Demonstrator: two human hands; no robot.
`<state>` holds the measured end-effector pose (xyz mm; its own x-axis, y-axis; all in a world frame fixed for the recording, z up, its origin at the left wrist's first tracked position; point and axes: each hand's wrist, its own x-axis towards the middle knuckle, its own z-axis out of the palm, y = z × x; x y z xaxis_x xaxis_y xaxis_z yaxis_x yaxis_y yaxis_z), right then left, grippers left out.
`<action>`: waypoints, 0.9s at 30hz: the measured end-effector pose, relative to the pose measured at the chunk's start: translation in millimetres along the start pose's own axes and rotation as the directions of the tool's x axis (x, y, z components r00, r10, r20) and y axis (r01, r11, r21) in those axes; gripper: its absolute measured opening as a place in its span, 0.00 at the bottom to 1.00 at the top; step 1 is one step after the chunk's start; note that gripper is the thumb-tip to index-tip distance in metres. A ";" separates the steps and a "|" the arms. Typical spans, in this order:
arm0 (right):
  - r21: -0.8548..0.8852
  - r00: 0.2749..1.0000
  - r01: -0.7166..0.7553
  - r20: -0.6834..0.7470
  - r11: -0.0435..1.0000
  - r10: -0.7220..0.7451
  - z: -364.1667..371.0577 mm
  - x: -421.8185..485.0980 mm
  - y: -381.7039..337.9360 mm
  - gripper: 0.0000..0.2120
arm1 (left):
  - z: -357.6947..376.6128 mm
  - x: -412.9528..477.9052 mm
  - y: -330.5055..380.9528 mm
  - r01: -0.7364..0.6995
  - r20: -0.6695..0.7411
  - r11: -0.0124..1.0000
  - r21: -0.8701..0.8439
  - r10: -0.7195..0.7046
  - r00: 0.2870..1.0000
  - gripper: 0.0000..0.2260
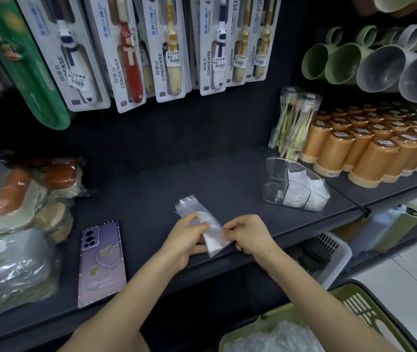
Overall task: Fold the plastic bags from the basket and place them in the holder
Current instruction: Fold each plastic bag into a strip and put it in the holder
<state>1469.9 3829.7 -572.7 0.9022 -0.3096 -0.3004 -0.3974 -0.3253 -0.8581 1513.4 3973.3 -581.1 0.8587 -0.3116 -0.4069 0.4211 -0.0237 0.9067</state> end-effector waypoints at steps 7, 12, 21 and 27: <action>-0.232 0.995 0.094 0.007 0.968 -0.095 3.3 5.8 -1.6 0.13 | -20.6 15.8 22.9 0.013 -0.114 1.000 0.002 -0.012 0.993 0.12; -0.325 0.989 0.144 0.012 0.934 -0.149 4.9 7.0 -4.8 0.06 | -36.0 37.4 19.8 -0.172 -0.324 0.886 0.430 0.330 0.887 0.18; -0.398 0.971 0.234 0.143 0.887 -0.192 -15.9 18.8 -1.6 0.06 | -24.2 25.1 -12.7 -0.563 0.527 -0.057 0.824 0.440 0.727 0.34; -0.308 0.952 0.241 0.261 0.921 -0.162 -41.8 23.3 1.9 0.06 | -5.2 15.4 -23.2 -0.477 0.460 -0.021 0.879 0.301 0.835 0.23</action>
<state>1483.1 3784.5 -564.0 0.9666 -0.0089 -0.2561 -0.2004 -0.6488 -0.7341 1518.4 3974.0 -608.9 0.7096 -0.7044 -0.0163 -0.6747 -0.6859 0.2726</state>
